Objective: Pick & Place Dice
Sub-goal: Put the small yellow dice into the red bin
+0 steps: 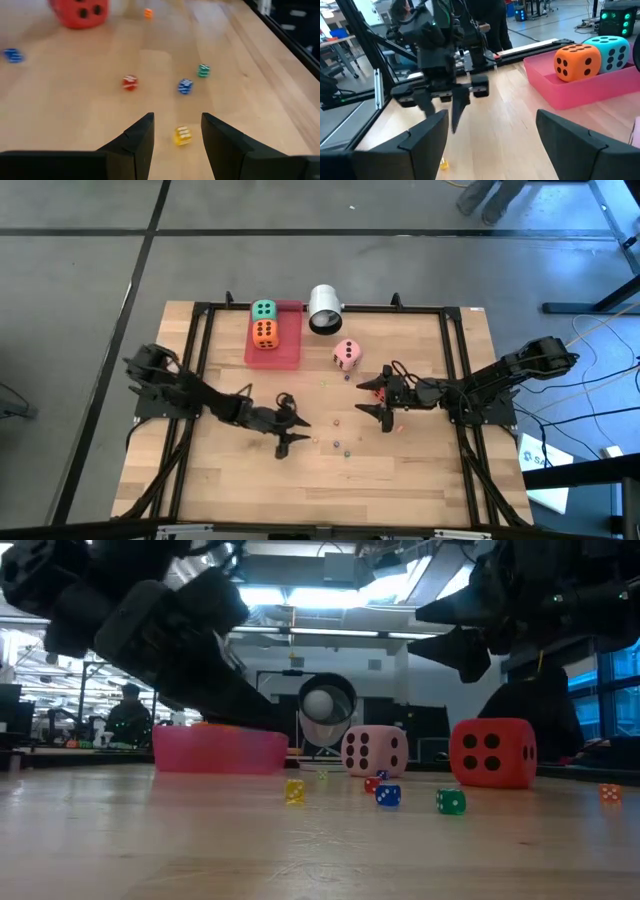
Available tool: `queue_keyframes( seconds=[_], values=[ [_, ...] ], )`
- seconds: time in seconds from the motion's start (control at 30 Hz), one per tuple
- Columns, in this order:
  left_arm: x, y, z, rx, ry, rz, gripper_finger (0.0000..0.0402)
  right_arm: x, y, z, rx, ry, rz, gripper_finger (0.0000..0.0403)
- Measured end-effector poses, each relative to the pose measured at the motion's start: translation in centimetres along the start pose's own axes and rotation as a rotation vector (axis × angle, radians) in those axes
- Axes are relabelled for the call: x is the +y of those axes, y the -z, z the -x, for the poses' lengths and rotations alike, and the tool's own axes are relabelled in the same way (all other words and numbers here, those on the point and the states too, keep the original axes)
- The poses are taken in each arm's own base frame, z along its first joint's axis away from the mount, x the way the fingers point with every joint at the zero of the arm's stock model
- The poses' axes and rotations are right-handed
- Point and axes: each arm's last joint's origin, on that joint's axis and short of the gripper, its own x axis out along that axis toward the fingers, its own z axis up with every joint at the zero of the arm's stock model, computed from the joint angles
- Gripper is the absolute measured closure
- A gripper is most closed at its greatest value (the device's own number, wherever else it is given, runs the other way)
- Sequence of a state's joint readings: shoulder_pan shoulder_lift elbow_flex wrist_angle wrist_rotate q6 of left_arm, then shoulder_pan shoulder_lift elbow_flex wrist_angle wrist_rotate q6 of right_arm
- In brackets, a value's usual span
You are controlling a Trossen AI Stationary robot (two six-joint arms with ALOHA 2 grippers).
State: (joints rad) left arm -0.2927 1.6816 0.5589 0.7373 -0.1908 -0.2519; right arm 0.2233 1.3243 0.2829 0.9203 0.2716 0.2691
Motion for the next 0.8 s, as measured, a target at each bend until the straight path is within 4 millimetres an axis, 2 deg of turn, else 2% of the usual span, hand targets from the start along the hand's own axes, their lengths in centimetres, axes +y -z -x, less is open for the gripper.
queue_keyframes(
  seconds=[0.17,0.43,0.8],
  values=[
    [-0.9,0.5,-1.8,0.027,0.018,-0.04,0.025,0.0,0.1,0.0,0.011,0.003,0.003,0.0103],
    [-1.5,1.3,-3.4,0.051,-0.006,-0.045,0.0258,0.0,0.2,0.0,0.018,0.005,0.001,0.0103],
    [-1.3,1.9,-3.6,0.11,-0.025,-0.041,0.0259,-0.1,0.2,0.0,0.023,0.006,-0.004,0.0103]
  ],
)
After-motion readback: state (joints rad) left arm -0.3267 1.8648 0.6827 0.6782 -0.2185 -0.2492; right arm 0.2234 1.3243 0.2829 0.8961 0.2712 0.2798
